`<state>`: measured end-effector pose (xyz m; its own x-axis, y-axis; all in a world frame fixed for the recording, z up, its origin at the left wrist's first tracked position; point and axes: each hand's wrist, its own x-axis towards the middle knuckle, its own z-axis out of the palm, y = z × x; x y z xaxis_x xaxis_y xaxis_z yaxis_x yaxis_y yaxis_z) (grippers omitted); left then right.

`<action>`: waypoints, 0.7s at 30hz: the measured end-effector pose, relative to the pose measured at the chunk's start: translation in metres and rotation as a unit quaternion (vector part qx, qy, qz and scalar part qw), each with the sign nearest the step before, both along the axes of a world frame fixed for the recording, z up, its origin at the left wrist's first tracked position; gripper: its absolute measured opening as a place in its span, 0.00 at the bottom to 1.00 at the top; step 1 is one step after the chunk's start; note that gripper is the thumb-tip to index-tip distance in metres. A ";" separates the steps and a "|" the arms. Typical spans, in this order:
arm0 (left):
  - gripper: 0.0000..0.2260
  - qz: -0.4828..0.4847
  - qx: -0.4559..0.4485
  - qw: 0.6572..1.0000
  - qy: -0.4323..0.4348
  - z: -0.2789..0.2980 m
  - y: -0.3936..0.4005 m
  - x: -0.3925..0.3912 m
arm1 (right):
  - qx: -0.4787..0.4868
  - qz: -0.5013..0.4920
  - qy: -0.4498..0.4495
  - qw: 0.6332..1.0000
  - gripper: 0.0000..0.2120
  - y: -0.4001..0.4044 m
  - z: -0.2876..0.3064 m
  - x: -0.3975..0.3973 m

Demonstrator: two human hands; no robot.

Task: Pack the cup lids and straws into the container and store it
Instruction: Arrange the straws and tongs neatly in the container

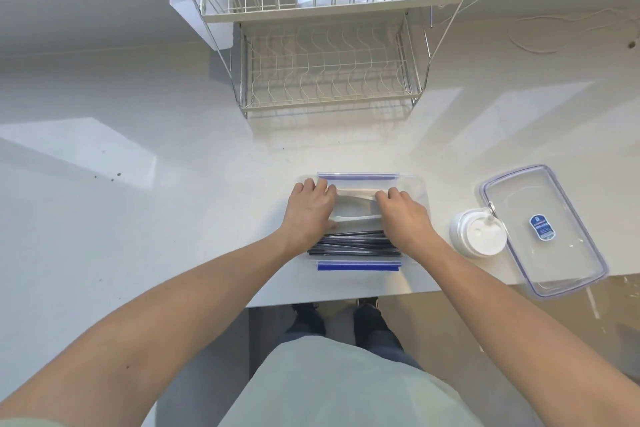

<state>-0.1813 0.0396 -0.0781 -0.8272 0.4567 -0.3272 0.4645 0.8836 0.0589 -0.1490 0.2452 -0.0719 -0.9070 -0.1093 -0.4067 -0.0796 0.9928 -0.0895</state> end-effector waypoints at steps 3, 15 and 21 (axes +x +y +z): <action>0.34 -0.010 -0.002 1.000 0.000 -0.004 -0.001 -0.001 | -0.007 -0.008 -0.023 1.000 0.21 0.003 -0.002 -0.004; 0.36 -0.022 0.050 0.997 -0.061 0.001 -0.004 0.007 | 0.027 0.020 -0.092 0.995 0.24 0.006 0.004 -0.006; 0.24 -0.035 0.053 0.995 -0.071 0.002 -0.007 0.009 | 0.018 0.030 -0.121 0.992 0.24 0.010 0.004 -0.008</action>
